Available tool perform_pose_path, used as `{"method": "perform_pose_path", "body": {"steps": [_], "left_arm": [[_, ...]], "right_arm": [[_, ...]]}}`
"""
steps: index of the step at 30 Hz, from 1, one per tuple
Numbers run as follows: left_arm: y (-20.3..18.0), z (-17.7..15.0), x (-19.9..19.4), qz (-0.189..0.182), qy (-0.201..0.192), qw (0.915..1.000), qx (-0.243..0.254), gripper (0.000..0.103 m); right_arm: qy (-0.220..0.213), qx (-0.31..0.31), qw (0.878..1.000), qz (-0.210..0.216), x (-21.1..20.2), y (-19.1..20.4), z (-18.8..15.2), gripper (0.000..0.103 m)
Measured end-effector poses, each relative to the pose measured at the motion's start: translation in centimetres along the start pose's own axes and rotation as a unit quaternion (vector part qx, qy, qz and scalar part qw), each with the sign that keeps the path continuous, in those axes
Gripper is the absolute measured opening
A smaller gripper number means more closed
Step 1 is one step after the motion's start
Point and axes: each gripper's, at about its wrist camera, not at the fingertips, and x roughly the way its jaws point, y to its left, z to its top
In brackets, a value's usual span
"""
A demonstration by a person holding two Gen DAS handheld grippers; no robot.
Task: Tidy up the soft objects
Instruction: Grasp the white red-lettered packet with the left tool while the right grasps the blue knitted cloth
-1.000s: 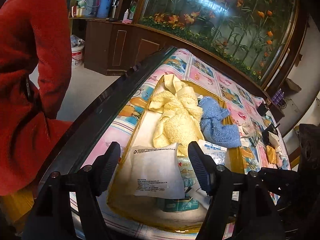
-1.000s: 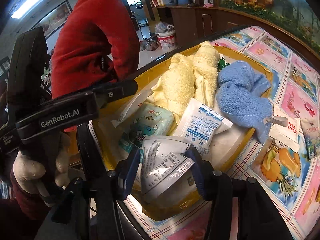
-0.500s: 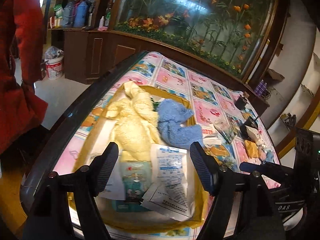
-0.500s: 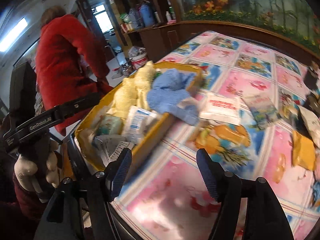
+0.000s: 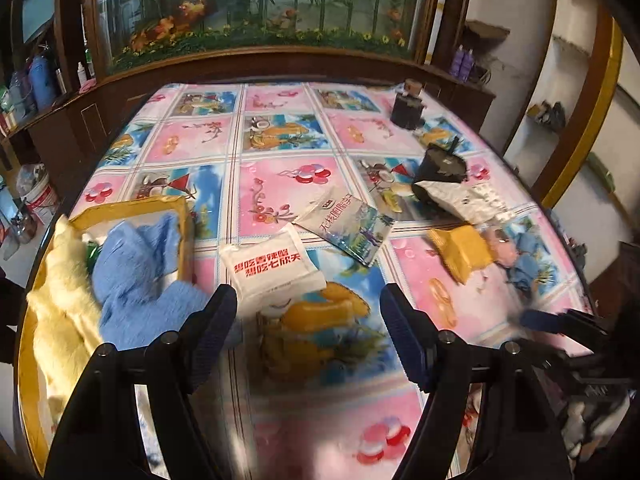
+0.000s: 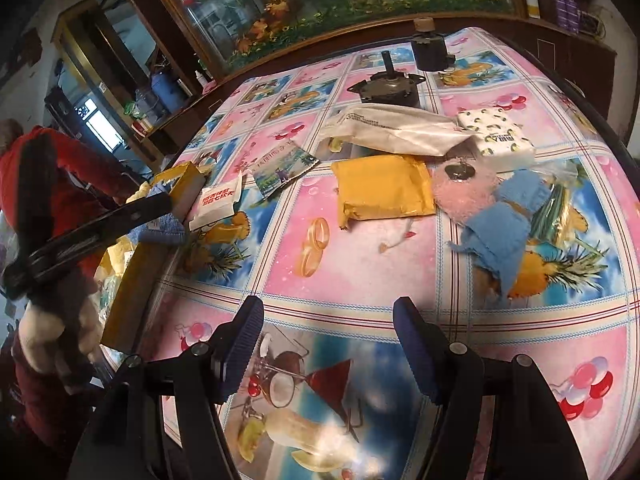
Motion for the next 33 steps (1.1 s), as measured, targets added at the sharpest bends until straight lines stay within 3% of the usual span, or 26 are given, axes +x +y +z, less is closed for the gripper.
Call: {"method": "perform_pose_path", "body": {"steps": [5, 7, 8, 10, 12, 16, 20, 26, 28, 33], "left_arm": [[0.0, 2.9, 8.1, 0.039, 0.086, 0.9956, -0.002, 0.074], [0.2, 3.4, 9.2, 0.094, 0.08, 0.9923, 0.003, 0.074], [0.4, 3.5, 9.4, 0.1, 0.084, 0.9914, -0.001, 0.074], [0.9, 3.1, 9.4, 0.084, 0.102, 0.991, -0.021, 0.076], [0.2, 2.6, 9.1, 0.063, 0.119, 0.9908, -0.008, 0.076], [-2.8, 1.0, 7.7, -0.014, 0.151, 0.9881, 0.026, 0.075], [-5.0, -0.3, 4.5, -0.1, 0.137, 0.9849, 0.034, 0.072], [-4.4, -1.0, 0.8, -0.1, 0.068, 0.992, 0.035, 0.075], [-4.5, -1.2, 1.4, -0.093, 0.071, 0.9922, 0.043, 0.08], [-5.6, -2.2, 4.3, -0.045, 0.095, 0.9923, 0.066, 0.08]], "right_arm": [[-0.012, 0.0, 1.0, 0.014, -0.9, -0.2, -0.4, 0.069], [-0.019, 0.0, 1.0, 0.015, -1.5, -0.6, -0.3, 0.069], [-0.021, 0.0, 1.0, 0.016, -1.6, -0.7, -0.2, 0.07], [-0.024, 0.004, 1.0, 0.019, -1.6, -1.2, 0.0, 0.07], [-0.024, 0.009, 0.999, 0.02, -1.4, -1.8, 0.2, 0.07], [-0.019, 0.028, 0.999, 0.027, -0.7, -2.8, 0.5, 0.07], [-0.024, 0.036, 0.999, 0.027, -1.0, -3.5, 0.8, 0.07], [-0.036, 0.047, 0.998, 0.01, -2.2, -5.0, 1.4, 0.071], [-0.035, 0.05, 0.998, 0.009, -2.2, -5.2, 1.5, 0.071], [-0.042, 0.064, 0.997, -0.006, -2.5, -6.1, 1.8, 0.071]]}}
